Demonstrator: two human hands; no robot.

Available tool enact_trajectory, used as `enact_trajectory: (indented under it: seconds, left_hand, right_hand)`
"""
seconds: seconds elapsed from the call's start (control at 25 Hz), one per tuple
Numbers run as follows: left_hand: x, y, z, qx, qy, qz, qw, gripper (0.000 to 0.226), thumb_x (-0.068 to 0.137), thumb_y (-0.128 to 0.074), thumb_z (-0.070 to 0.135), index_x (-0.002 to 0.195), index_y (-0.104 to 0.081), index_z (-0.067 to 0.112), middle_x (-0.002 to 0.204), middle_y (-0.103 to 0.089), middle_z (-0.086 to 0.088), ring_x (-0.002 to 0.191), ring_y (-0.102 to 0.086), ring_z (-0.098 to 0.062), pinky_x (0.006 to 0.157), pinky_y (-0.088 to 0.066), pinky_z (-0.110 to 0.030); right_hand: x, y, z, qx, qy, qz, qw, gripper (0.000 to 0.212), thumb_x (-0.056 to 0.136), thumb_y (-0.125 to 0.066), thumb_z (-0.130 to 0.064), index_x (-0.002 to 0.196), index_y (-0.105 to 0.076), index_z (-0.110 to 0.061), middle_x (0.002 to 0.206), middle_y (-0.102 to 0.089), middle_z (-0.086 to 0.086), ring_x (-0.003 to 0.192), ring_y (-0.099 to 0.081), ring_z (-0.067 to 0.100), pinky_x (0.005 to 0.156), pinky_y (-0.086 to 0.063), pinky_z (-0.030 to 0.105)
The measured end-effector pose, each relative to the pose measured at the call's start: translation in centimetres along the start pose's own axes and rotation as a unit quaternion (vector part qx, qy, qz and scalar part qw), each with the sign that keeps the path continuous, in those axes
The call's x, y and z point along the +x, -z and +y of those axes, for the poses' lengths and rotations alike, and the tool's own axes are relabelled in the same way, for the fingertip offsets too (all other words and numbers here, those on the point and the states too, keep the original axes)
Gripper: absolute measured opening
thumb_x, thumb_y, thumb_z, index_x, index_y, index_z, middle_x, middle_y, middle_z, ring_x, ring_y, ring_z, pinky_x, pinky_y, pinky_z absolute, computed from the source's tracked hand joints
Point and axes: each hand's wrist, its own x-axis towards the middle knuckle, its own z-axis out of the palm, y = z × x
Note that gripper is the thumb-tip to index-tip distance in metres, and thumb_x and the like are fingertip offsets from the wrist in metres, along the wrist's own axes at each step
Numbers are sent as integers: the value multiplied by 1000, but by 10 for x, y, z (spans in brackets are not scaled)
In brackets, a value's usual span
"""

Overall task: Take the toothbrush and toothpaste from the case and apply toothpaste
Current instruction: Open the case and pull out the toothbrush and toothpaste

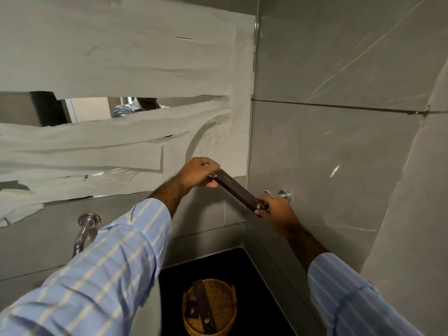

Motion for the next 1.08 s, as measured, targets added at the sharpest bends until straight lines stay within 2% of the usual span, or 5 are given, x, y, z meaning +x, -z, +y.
enact_trajectory:
  seconds: [0.16,0.48,0.64,0.88,1.08]
  left_hand:
    - [2,0,-2,0,-10,12,1000,20,79,-82,8,96,-75,-1,96,-76,-23,81,-78,-28,73,-65,-35]
    - [-8,-10,-28,-158,58,43,985,30,85,-75,0,110,-65,-15,115,-67,-36,97,-73,-36,72,-64,-34]
    - [-9,0,-41,-271,94,8,958,28,97,-50,-7,124,-58,-9,118,-65,-29,102,-71,-36,82,-62,-39]
    - [-10,-8,-65,37,11,182,982,13,81,-73,0,91,-70,8,87,-73,-13,79,-71,-25,84,-62,-42]
    - [-7,-18,-72,-385,96,123,909,21,90,-48,-7,104,-65,-7,105,-71,-28,84,-74,-29,77,-64,-35]
  right_hand:
    - [4,-7,-16,143,-127,-16,981,56,81,-77,-33,129,-58,-10,119,-66,10,108,-65,29,91,-56,40]
    - [29,-39,-78,810,-298,-66,500,47,91,-68,-17,124,-50,12,120,-65,32,113,-65,40,95,-56,43]
    - [36,-38,-81,816,-275,-11,509,37,90,-65,-3,125,-54,5,106,-71,33,95,-72,41,86,-60,45]
    - [43,-39,-90,790,-254,-31,557,17,93,-62,-4,107,-60,6,99,-71,30,91,-73,37,85,-60,39]
    - [57,-28,-91,712,-194,-10,675,22,93,-63,-6,111,-61,5,107,-70,26,96,-72,31,87,-60,38]
